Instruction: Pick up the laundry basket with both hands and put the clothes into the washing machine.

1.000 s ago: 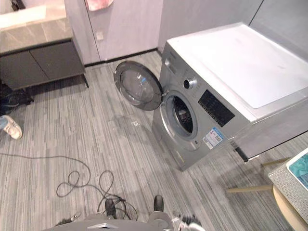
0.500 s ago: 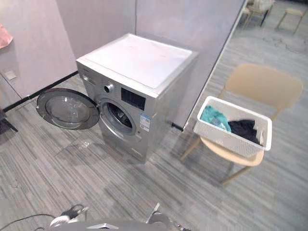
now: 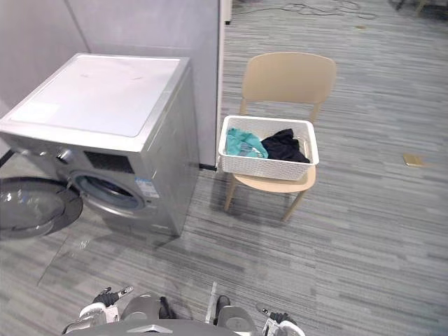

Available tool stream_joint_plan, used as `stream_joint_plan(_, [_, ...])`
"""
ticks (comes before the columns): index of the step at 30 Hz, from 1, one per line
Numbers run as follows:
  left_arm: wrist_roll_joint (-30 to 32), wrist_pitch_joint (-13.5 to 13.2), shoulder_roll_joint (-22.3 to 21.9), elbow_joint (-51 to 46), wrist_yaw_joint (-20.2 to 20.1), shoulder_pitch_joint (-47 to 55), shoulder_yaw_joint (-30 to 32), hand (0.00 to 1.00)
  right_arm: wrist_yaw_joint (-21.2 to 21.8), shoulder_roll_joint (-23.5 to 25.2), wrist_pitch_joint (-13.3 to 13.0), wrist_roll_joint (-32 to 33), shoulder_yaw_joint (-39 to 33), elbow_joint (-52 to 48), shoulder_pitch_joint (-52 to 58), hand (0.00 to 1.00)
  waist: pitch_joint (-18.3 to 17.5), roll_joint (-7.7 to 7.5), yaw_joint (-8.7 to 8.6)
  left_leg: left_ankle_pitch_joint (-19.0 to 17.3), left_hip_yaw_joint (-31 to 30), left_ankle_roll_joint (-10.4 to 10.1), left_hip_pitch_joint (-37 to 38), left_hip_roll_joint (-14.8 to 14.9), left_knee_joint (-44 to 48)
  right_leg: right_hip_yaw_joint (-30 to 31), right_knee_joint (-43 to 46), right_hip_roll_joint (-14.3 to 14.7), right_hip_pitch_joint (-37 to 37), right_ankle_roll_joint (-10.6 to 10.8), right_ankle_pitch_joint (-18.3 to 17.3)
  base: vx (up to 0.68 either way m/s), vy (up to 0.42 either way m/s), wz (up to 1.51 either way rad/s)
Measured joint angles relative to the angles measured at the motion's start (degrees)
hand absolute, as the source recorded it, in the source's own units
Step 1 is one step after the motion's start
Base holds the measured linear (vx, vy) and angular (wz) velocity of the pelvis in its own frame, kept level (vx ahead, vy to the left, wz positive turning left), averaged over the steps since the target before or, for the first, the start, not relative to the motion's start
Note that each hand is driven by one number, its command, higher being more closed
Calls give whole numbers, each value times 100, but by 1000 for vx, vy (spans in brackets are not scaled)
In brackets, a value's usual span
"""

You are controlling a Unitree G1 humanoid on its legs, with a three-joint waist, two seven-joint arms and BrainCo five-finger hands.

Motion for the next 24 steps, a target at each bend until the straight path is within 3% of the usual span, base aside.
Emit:
stream_joint_plan(3, [-5, -28, -188, -13, -5, 151, 585, 0, 19, 44, 3, -98, 249, -343, 1, 0, -14, 31, 147, 527, -480, -279, -160, -332, -1423, 591, -141, 15, 69, 79, -55, 197, 131, -114])
stream_joint_plan(4, [-1, -18, -213, 165, -15, 322, 790, 0, 89, 15, -18, -257, 477, -445, -80, 0, -80, 58, 262, 799, -715, -189, -145, -430, -1317, 1130, -274, 82, 102, 90, -69, 209, 158, -144])
stream_joint_plan(5, [-1, -7, -215, 210, -19, 354, 864, 0, 108, 25, -15, -281, 530, -458, -110, 0, -134, 111, 278, 770, -754, -127, -148, -461, -1263, 1223, -303, 82, 139, 93, -71, 377, 282, -153])
stream_joint_plan(6, [100, 62, -249, 251, -34, 512, 1078, 0, 193, 87, -9, -331, 711, -503, -247, 0, -165, 30, 303, 594, -716, 116, -170, -525, -1055, 1434, -41, 57, 59, 307, -184, 303, 249, -104])
stream_joint_plan(7, [236, 99, -229, 252, -62, 645, 1328, 0, 235, 263, -18, -384, 829, -697, -132, 0, -268, -192, 311, 451, -478, 279, -76, -641, -964, 1588, 836, -101, -287, 706, -527, 377, 286, -99])
stream_joint_plan(8, [298, 113, -183, 259, -82, 701, 1347, 0, 245, 348, -53, -417, 874, -729, -88, 0, -325, -294, 318, 354, -368, 292, 9, -714, -957, 1636, 1360, -176, -475, 815, -757, 304, 187, -68])
stream_joint_plan(9, [443, 148, -124, 256, -106, 753, 1221, 0, 254, 470, -84, -440, 898, -731, -5, 0, -398, -424, 318, 164, -210, 321, 250, -852, -963, 1685, 2658, -252, -884, 1037, -982, 338, 142, -40])
stream_joint_plan(10, [531, 164, -57, 239, -108, 814, 986, 0, 260, 506, -101, -485, 902, -761, 84, 0, -405, -464, 271, 29, -109, 317, 568, -957, -976, 1672, 4071, -258, -1237, 1573, -820, 333, 123, -31])
stream_joint_plan(11, [564, 163, -36, 223, -109, 839, 865, 0, 264, 491, -122, -521, 913, -787, 135, 0, -398, -455, 225, -23, -88, 347, 710, -1000, -983, 1653, 4656, -270, -1348, 1822, -665, 340, 89, -8])
stream_joint_plan(12, [580, 165, 21, 147, -101, 829, 610, 0, 289, 468, -143, -504, 873, -897, 230, 0, -393, -433, 155, -100, -98, 431, 1009, -1060, -989, 1509, 5559, -286, -1558, 1881, -412, 352, 51, 7])
stream_joint_plan(13, [567, 162, 38, -21, -97, 758, 474, 0, 338, 408, -173, -517, 825, -898, 226, 0, -375, -446, 64, -125, -146, 455, 1255, -1108, -1074, 1176, 6019, -445, -1744, 1730, -436, 413, 29, 19])
stream_joint_plan(15, [499, 145, 50, -148, -75, 502, 351, 0, 357, 344, -183, -519, 673, -880, 234, 0, -363, -429, -4, -114, -288, 439, 1527, -1112, -1282, 588, 5942, -798, -1905, 1266, -648, 321, -11, 31])
stream_joint_plan(16, [419, 108, 13, -266, -38, 253, 319, 0, 348, 332, -171, -517, 427, -854, 271, 0, -354, -429, -17, -83, -405, 388, 1715, -1104, -1468, 213, 5501, -1118, -1988, 1025, -785, 244, -34, 41])
stream_joint_plan(18, [259, 172, -117, -404, 103, -115, 193, 0, 313, 370, -120, -503, 29, -829, 393, 0, -305, -387, -39, -14, -604, 261, 2084, -1020, -1812, -98, 3955, -1438, -1866, 881, -858, 309, -87, 42])
stream_joint_plan(19, [217, 228, -140, -311, 152, -117, 202, 0, 314, 393, -107, -500, -42, -829, 419, 0, -295, -368, -88, -17, -661, 209, 2165, -969, -1885, -43, 3439, -1442, -1820, 855, -804, 410, -233, 54])
stream_joint_plan(20, [216, 192, -161, -312, 241, -20, 179, 0, 308, 454, -79, -491, -151, -834, 492, 0, -289, -366, -136, -89, -837, 53, 2238, -845, -1942, 188, 2175, -1433, -1705, 872, -442, 393, -333, 67])
stream_joint_plan(21, [218, 177, -79, -318, 269, -16, 179, 0, 298, 513, -57, -470, -239, -823, 583, 0, -287, -396, -106, -154, -972, -56, 2248, -786, -1924, 426, 1562, -1436, -1594, 917, -126, 391, -382, 76])
stream_joint_plan(23, [229, 162, 111, -396, 265, 77, 254, 0, 245, 629, 8, -455, -297, -698, 723, 0, -272, -597, -99, -347, -1263, -336, 2324, -765, -1868, 668, 1106, -1574, -1404, 1008, 456, 302, -460, 80])
stream_joint_plan(24, [231, 149, 57, -388, 288, 165, 445, 0, 234, 555, 67, -446, -316, -608, 739, 0, -204, -508, -115, -494, -1389, -498, 2468, -512, -1810, 439, 1471, -1469, -1339, 1330, 471, 280, -497, 70])
